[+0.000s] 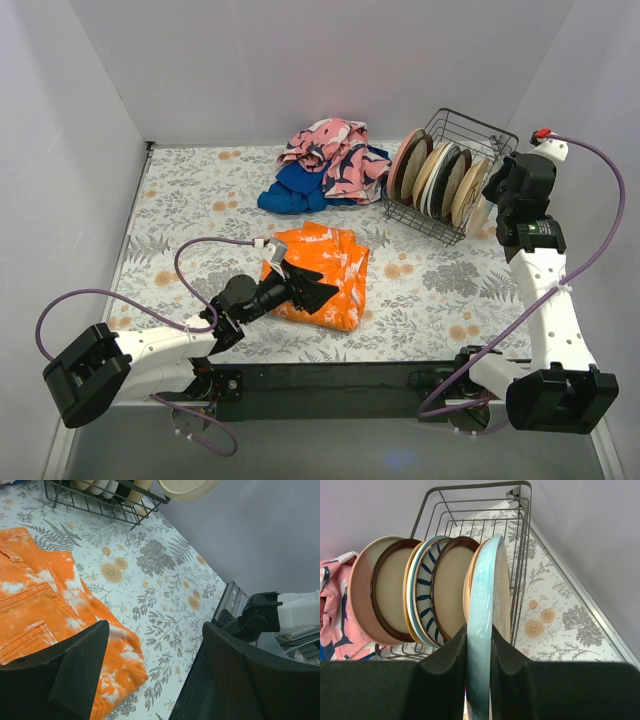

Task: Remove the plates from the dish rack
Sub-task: Unload the plate from the dish rack, then place the plate at the center of the board.

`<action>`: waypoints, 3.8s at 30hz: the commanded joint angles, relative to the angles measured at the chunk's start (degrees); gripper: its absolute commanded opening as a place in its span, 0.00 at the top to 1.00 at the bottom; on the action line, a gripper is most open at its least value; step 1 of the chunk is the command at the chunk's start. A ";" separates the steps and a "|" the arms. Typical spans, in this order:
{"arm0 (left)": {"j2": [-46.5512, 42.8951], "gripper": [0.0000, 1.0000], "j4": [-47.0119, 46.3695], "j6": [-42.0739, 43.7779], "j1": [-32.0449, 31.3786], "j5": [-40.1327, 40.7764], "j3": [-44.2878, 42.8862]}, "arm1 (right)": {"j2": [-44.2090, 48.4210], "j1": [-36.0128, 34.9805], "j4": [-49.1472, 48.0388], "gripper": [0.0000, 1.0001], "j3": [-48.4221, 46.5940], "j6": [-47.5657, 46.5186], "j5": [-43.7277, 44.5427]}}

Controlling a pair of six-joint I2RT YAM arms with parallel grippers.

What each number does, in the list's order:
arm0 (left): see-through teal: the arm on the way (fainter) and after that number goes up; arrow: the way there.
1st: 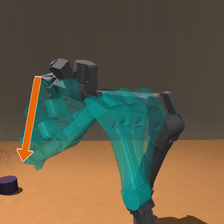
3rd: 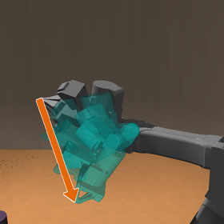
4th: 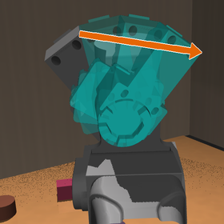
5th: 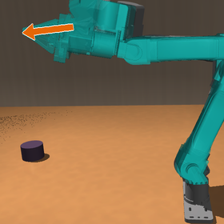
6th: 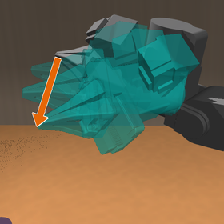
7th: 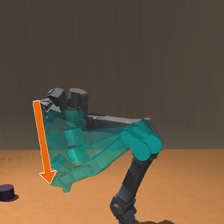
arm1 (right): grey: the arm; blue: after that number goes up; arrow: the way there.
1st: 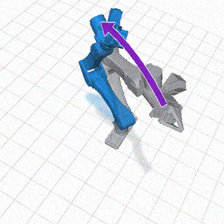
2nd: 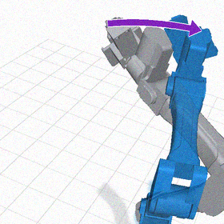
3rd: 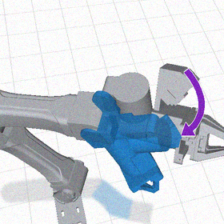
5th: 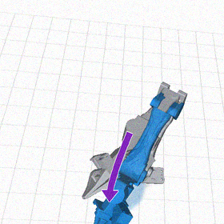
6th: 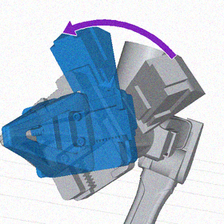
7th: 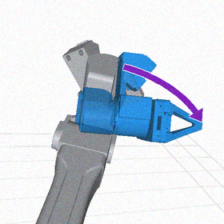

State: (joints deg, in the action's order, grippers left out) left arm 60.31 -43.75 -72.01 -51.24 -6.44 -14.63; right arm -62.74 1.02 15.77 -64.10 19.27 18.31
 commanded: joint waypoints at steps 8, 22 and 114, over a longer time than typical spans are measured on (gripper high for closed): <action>-1.87 0.27 0.59 0.90 -0.26 1.69 -1.10 | 6.14 0.21 -4.79 0.99 -4.11 1.03 -7.93; -2.66 0.27 1.12 1.78 -0.26 3.18 -0.92 | 10.35 0.21 7.07 0.99 -4.55 1.83 -19.95; -20.33 0.28 5.95 0.73 -0.26 25.77 6.37 | -32.27 -62.80 26.87 0.63 10.47 21.96 25.03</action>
State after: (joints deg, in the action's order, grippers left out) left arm 39.70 -38.37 -71.44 -51.24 18.09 -8.78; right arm -96.03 -61.45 53.28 -55.66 39.40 51.55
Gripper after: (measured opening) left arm 0.721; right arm 0.372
